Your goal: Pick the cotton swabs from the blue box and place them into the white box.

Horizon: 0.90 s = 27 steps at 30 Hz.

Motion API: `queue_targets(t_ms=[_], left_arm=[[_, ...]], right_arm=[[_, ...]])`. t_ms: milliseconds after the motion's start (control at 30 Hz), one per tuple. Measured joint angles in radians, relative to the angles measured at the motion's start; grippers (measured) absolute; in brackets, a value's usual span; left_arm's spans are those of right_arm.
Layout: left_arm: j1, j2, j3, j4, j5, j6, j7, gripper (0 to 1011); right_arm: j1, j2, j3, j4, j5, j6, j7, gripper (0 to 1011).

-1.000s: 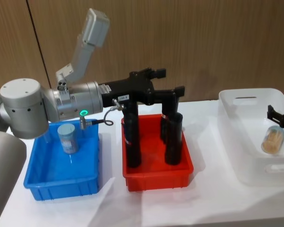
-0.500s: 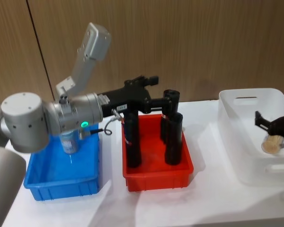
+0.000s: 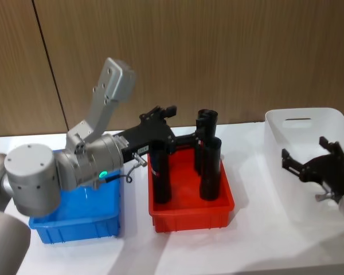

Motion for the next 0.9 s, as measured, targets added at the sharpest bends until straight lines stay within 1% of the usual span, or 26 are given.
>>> queue_targets(t_ms=[100, 300, 333, 367, 533, 567, 667, 733, 767, 900], left_arm=[[0.017, 0.005, 0.003, -0.014, 0.005, -0.01, 0.029, 999], [0.068, 0.021, 0.014, -0.054, 0.021, -0.037, 0.119, 1000], [0.068, 0.021, 0.014, -0.054, 0.021, -0.037, 0.119, 1000], [0.08, 0.025, 0.017, -0.064, 0.025, -0.045, 0.142, 1000], [0.12, 0.037, 0.026, -0.095, 0.037, -0.067, 0.211, 1000], [0.12, 0.037, 0.026, -0.095, 0.037, -0.067, 0.211, 1000], [0.148, 0.046, 0.031, -0.118, 0.046, -0.083, 0.261, 1000], [0.159, 0.049, 0.034, -0.126, 0.05, -0.089, 0.279, 1000], [0.17, 0.053, 0.036, -0.136, 0.053, -0.095, 0.3, 1000], [0.198, 0.062, 0.042, -0.158, 0.062, -0.11, 0.349, 1000]], right_arm=[[-0.02, -0.002, -0.007, -0.027, 0.007, -0.004, -0.002, 1001], [-0.087, -0.007, -0.03, -0.113, 0.027, -0.018, -0.009, 1002], [-0.087, -0.007, -0.03, -0.113, 0.027, -0.018, -0.009, 1002], [-0.102, -0.008, -0.035, -0.132, 0.032, -0.021, -0.01, 1002], [-0.147, -0.012, -0.051, -0.191, 0.047, -0.03, -0.014, 1002], [-0.147, -0.012, -0.051, -0.191, 0.047, -0.03, -0.014, 1002], [-0.168, -0.014, -0.059, -0.219, 0.053, -0.034, -0.017, 1002], [-0.174, -0.014, -0.061, -0.226, 0.055, -0.035, -0.018, 1002], [-0.177, -0.014, -0.062, -0.23, 0.056, -0.036, -0.018, 1002], [-0.18, -0.015, -0.063, -0.234, 0.056, -0.036, -0.018, 1002]])
